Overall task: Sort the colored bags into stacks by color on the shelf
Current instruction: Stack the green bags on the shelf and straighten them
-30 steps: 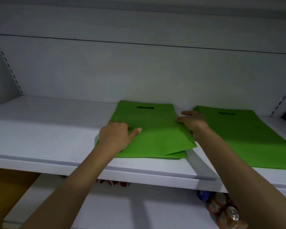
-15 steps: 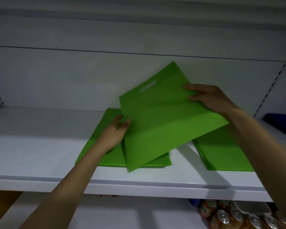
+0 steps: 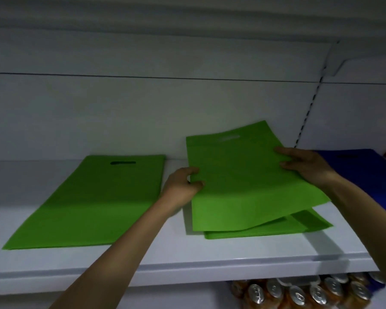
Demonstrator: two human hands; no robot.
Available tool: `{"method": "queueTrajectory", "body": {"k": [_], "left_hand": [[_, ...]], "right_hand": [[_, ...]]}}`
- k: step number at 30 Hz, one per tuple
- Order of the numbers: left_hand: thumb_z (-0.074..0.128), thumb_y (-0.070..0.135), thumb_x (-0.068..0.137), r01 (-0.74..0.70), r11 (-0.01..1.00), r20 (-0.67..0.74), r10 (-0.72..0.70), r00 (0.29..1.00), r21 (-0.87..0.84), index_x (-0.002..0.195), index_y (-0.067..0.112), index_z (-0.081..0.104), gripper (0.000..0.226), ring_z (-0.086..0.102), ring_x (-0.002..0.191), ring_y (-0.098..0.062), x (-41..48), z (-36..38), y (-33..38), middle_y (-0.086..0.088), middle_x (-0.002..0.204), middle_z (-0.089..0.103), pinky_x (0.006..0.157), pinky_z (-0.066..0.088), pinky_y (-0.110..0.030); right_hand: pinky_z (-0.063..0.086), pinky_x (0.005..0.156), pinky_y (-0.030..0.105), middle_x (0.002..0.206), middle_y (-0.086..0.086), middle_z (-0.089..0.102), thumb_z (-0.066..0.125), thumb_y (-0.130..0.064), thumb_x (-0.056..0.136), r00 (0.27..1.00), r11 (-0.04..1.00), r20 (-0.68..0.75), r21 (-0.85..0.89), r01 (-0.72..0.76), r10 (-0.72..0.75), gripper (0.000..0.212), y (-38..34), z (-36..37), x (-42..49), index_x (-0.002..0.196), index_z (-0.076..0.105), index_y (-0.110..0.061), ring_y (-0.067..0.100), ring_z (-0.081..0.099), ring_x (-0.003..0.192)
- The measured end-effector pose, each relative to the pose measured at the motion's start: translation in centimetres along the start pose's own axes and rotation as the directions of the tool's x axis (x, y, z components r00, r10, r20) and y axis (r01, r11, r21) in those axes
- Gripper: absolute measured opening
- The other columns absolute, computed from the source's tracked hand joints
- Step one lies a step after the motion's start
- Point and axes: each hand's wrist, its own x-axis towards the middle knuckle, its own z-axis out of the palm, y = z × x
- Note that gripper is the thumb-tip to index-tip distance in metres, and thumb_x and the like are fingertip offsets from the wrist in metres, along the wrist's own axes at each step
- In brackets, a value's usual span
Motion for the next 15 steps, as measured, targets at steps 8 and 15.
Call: {"method": "queueTrajectory", "body": {"k": [8,15], "left_hand": [[0.065,0.030,0.084,-0.048,0.904,-0.051,0.077,0.996,0.425,0.134,0.027,0.052,0.052,0.051,0.117,-0.018,1.2,4.3,-0.3,-0.001,0.134,0.049,0.089,0.041,-0.024],[0.061,0.047,0.085,0.034,0.834,-0.168,0.071,0.983,0.551,0.137,0.030,0.045,0.057,0.033,0.133,-0.020,0.6,5.5,-1.6,0.004,0.146,0.039,0.100,0.032,-0.033]], "right_hand": [[0.048,0.089,0.030,0.127,0.002,0.057,0.067,-0.001,0.086,0.994,0.983,0.108,-0.182,0.007,0.012,0.043,5.5,-2.2,2.0,0.124,0.061,-0.018,0.013,0.059,0.092],[0.042,0.079,0.026,0.127,0.003,0.056,0.073,-0.017,0.083,0.992,0.925,0.125,-0.371,0.076,-0.031,0.049,7.9,-2.8,3.1,0.129,0.057,-0.021,0.015,0.057,0.096]]}}
